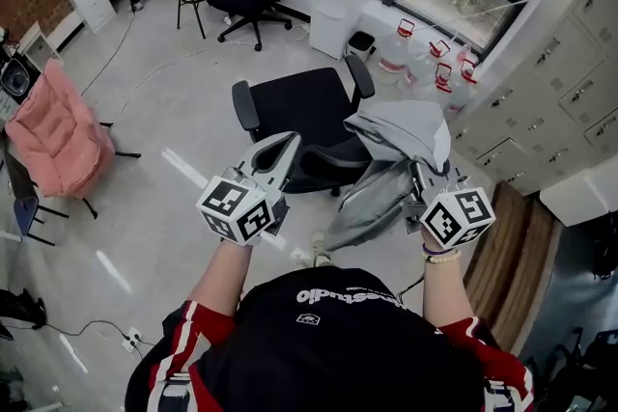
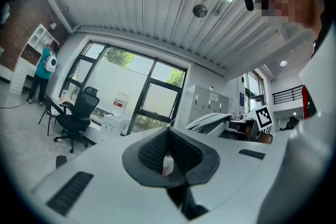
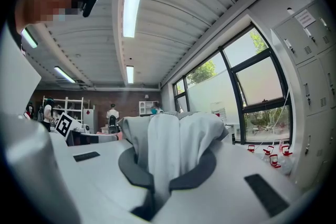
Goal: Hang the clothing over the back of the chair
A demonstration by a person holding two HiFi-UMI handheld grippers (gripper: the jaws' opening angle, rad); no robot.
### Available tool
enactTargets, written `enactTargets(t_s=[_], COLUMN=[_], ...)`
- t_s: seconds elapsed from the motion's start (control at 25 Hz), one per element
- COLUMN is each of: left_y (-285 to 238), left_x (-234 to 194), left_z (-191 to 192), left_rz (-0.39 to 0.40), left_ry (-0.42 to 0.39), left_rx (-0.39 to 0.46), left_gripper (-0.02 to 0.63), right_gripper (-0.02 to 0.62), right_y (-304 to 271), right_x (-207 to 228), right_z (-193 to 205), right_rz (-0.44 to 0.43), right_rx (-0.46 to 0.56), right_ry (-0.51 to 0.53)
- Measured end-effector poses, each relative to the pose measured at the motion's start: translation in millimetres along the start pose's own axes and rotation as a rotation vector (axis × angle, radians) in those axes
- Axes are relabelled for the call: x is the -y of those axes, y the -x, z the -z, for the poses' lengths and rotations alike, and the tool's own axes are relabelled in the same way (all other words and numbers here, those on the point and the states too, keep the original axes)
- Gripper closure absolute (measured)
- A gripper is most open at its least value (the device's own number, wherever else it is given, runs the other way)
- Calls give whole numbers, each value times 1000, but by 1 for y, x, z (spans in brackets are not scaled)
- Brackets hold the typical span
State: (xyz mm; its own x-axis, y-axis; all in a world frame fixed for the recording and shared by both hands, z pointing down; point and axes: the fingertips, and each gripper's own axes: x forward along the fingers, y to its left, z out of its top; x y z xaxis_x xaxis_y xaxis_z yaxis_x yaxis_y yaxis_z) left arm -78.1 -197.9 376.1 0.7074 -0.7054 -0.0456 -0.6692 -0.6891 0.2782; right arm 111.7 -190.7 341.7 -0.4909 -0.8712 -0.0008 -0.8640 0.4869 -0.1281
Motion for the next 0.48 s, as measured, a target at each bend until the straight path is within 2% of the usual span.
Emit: enactTargets(t_s=[0.48], left_y=[-67], left_x=[-47], left_z=[-31], left_rz=[-37], left_ry=[-30], left_rx=[34], left_gripper=[584], right_gripper=[572], right_y=[-82], right_x=[42], right_z=[-19], right_rz=[-79], right_rx=[27], right_ry=[-9])
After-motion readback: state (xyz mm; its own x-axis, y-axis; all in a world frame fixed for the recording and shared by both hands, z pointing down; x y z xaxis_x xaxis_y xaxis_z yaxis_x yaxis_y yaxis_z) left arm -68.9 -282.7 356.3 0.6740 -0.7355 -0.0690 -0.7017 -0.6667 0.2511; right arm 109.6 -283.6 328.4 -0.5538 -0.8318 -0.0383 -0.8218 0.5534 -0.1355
